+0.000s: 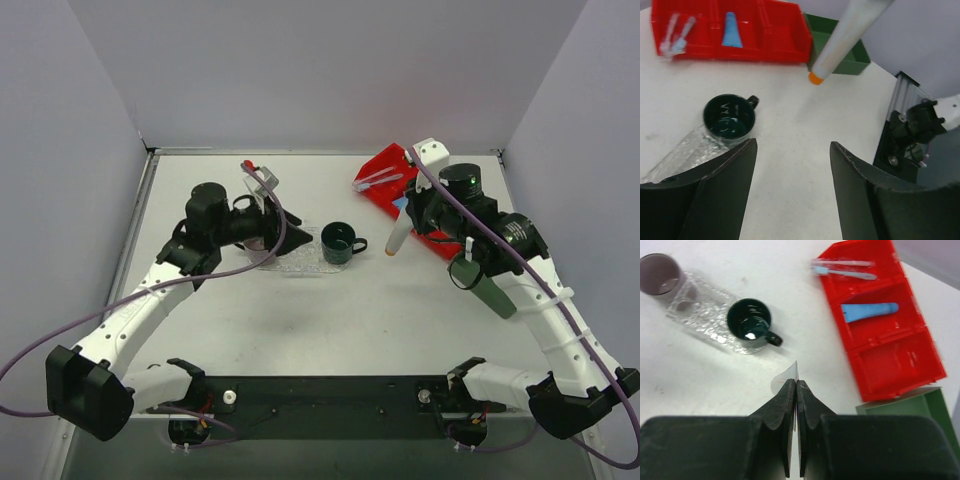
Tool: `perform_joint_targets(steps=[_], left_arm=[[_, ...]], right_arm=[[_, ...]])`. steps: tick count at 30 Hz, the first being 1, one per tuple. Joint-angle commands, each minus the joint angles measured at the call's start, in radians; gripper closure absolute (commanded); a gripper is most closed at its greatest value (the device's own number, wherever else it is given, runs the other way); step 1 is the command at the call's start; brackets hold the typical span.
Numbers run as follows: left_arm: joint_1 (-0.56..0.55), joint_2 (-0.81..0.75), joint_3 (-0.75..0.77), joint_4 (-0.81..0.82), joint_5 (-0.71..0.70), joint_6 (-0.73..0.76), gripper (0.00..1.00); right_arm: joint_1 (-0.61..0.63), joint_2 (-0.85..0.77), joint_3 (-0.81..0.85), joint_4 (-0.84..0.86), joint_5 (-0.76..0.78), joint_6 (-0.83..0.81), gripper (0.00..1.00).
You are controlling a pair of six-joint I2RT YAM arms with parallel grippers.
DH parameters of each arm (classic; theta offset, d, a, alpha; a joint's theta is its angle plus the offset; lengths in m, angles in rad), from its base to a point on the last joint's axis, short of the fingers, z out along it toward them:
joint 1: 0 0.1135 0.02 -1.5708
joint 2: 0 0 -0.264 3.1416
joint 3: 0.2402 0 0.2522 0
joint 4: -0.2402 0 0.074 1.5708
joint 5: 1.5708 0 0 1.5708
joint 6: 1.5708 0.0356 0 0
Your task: Prepare toiletry sets of a toothbrush and toothpaste on the tray
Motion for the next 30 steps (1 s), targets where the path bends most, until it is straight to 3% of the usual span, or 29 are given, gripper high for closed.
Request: perform_joint_targets(steps=[1,6,16,25,30], left_arm=[[-0.062,0.003,-0.018,0.174,0.198,-0.036,0.3],[-0.119,0.04,-0.052,0.292,0.296,-0.119,0.28],[-0.195,0.063,-0.101,0.43,0.327,-0.206,0.25],[-0.255,0.101,-0.123,0.534,0.369,-0.286,0.24],[-0.292,0.124,-0.121,0.587,0.438,-0.329,0.29]], right_arm=[[0.031,-0.032,0.035,-0.021,-0.172,0.07,1.0],[0.065,-0.037,0.054,-0.024,-0.331,0.147,1.0],[0.117,-0.001,0.126,-0.018,-0.598,0.223,1.0],[0.137,0.022,0.134,0.028,-0.702,0.262,1.0],[0.14,0.031,0.135,0.046,-0.745,0.272,1.0]])
